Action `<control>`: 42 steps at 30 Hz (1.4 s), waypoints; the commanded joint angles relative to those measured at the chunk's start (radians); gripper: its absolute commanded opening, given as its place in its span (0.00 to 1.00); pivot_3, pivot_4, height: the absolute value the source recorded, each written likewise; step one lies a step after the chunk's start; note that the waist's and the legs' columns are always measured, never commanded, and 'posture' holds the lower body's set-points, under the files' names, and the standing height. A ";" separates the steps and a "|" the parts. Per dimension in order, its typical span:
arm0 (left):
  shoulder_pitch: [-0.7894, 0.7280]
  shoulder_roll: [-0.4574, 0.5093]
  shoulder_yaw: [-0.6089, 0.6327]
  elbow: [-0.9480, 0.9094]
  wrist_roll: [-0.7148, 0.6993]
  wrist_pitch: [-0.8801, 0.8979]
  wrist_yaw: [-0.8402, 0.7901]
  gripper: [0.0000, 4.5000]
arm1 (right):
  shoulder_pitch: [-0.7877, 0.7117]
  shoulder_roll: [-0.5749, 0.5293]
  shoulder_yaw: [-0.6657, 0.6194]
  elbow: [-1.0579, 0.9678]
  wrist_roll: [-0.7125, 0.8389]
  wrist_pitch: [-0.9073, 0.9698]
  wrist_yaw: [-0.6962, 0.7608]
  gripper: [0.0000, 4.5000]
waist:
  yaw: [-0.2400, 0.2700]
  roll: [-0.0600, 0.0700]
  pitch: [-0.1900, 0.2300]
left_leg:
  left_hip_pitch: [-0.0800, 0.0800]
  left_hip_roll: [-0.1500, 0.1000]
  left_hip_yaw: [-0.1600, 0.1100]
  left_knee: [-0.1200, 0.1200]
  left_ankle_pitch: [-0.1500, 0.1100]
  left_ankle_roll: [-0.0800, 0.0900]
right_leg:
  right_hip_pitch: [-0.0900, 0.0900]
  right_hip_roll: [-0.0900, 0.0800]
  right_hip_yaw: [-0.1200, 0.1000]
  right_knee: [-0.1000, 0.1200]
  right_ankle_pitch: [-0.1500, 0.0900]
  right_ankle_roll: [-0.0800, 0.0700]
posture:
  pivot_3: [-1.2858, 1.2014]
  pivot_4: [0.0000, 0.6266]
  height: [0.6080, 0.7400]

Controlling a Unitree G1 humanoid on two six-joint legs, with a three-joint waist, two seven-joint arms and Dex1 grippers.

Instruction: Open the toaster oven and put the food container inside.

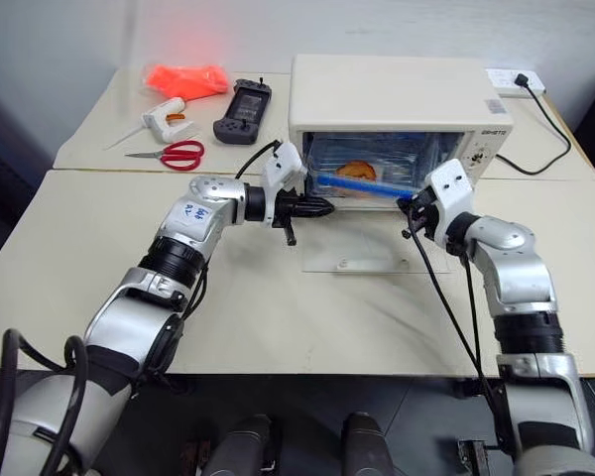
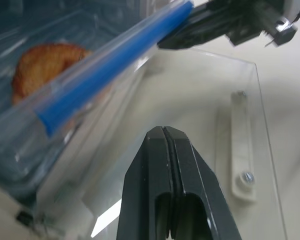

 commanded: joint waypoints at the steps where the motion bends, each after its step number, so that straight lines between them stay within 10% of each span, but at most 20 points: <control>1: -0.036 -0.009 0.027 0.014 -0.001 -0.030 0.007 0.00 | -0.057 0.009 -0.010 0.048 -0.037 -0.096 -0.037 0.01 | -0.004 0.000 0.000 | 0.000 0.000 0.000 0.000 0.000 0.000 | 0.000 0.000 0.000 0.000 0.000 0.000 | 0.52 0.24 1.00; 20: 0.193 0.216 0.103 -0.555 -0.168 0.308 -0.151 0.00 | 0.152 -0.113 -0.114 -0.300 0.111 0.096 0.115 0.01 | -0.012 0.001 0.000 | 0.000 0.002 -0.002 -0.001 0.000 0.000 | 0.000 -0.001 0.000 0.001 0.000 0.000 | 0.52 0.24 1.00; 30: 0.263 0.573 0.223 -0.805 -0.412 0.550 -0.376 0.60 | 0.531 -0.355 -0.432 -0.658 0.284 0.333 0.245 0.00 | -0.003 0.001 0.000 | 0.001 0.005 -0.002 0.000 0.000 0.000 | 0.003 0.000 0.000 0.000 0.000 0.000 | 0.52 0.24 1.00; 36: 0.226 0.674 0.231 -0.775 -0.439 0.552 -0.430 0.99 | 0.790 -0.321 -0.596 -0.816 0.340 0.417 0.248 0.00 | 0.018 0.001 0.000 | 0.001 0.004 -0.001 0.002 -0.001 0.002 | 0.004 0.000 0.001 -0.001 0.000 0.000 | 0.52 0.24 1.00; 42: 0.181 0.680 0.208 -0.765 -0.439 0.551 -0.438 0.99 | 0.847 -0.156 -0.476 -0.832 0.288 0.384 0.076 0.00 | 0.014 0.001 0.000 | 0.002 0.004 -0.001 0.002 -0.002 0.002 | 0.004 0.001 0.002 0.000 0.000 0.000 | 0.52 0.24 1.00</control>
